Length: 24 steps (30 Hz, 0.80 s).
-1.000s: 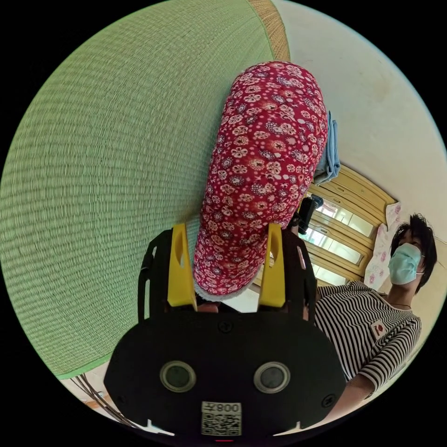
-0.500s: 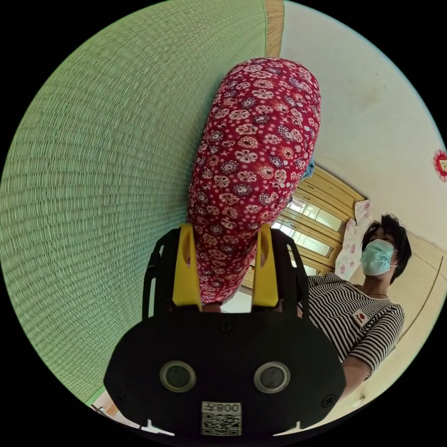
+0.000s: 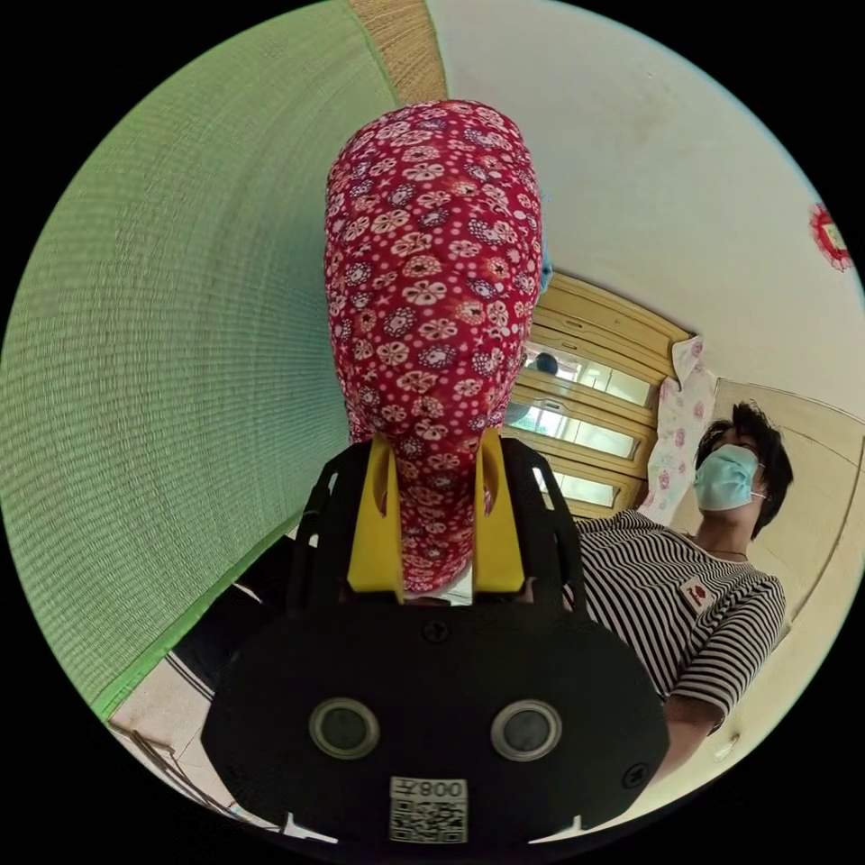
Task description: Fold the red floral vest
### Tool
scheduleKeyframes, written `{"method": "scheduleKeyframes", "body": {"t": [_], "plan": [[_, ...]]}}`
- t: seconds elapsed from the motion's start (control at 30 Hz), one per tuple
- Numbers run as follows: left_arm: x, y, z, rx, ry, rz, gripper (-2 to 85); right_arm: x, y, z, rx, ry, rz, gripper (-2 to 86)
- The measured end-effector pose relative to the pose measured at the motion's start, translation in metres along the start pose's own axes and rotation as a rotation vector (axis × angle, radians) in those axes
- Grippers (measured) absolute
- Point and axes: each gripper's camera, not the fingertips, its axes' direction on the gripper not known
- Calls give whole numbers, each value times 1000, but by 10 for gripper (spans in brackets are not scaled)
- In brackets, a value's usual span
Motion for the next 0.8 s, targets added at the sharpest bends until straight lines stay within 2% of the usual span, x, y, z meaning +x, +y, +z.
{"method": "scheduleKeyframes", "body": {"t": [0.27, 0.5, 0.8], "plan": [[68, 47, 61, -170, 42, 146, 131, -38, 140, -73, 138, 24, -39, 77], [129, 69, 128, -346, 76, 293, 131, -86, 286, -146, 355, 102, -110, 76], [196, 97, 246, -476, 30, 407, 132, -78, 430, -244, 520, 69, -151, 77]]}}
